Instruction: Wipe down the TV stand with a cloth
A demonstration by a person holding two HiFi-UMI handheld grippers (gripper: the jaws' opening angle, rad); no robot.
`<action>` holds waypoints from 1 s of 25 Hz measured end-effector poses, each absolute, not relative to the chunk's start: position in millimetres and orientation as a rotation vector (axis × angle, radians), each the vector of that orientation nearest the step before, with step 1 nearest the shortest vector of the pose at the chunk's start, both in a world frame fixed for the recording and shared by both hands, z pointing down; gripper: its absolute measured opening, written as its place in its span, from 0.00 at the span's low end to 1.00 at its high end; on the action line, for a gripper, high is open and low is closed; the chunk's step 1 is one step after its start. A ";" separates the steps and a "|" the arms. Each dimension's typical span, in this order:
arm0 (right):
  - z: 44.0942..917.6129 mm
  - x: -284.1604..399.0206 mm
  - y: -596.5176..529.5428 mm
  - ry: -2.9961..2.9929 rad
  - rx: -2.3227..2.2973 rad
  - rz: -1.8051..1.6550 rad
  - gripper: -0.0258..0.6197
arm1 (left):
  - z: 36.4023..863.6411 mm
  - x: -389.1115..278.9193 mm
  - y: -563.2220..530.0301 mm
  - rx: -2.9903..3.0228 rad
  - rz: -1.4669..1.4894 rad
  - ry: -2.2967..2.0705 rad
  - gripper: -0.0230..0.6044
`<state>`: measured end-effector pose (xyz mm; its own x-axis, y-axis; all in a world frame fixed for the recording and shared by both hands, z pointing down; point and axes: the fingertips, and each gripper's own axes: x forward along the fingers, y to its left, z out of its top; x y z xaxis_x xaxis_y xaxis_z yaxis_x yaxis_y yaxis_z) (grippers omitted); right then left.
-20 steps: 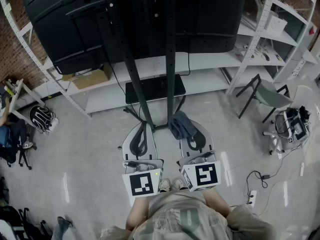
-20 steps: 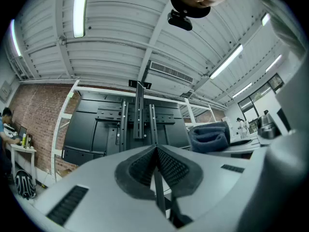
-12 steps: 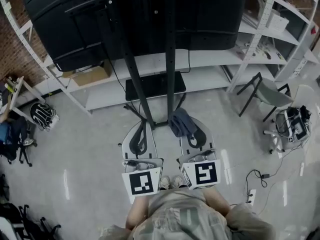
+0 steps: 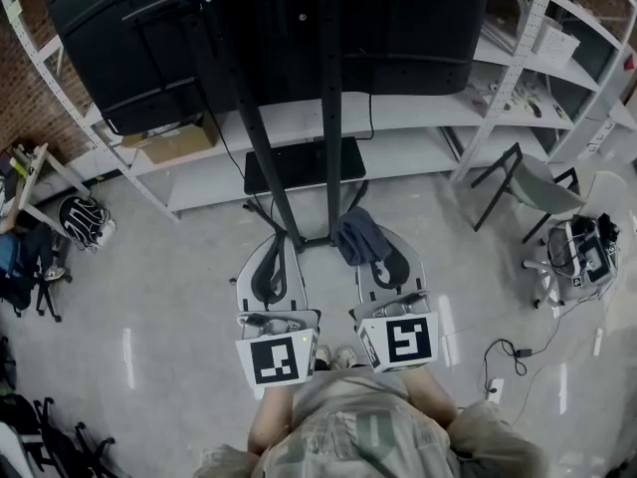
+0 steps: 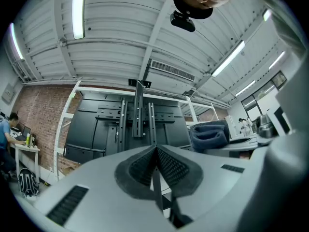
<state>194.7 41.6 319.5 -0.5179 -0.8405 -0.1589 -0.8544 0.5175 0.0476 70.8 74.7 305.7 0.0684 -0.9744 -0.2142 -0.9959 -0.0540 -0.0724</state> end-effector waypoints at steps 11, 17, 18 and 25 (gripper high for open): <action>336.4 199.9 21.8 2.680 -1.426 0.198 0.13 | 314.6 73.4 59.3 -2.087 0.160 2.042 0.06; 342.7 188.5 -14.2 2.665 -1.469 0.185 0.13 | 312.1 69.1 13.9 -2.140 0.222 2.007 0.06; 341.5 185.4 -22.1 2.660 -1.478 0.195 0.13 | 311.8 66.3 4.3 -2.144 0.216 1.994 0.06; 322.3 155.9 -91.9 2.615 -1.535 0.256 0.13 | 296.2 32.3 -73.0 -2.163 0.253 1.927 0.06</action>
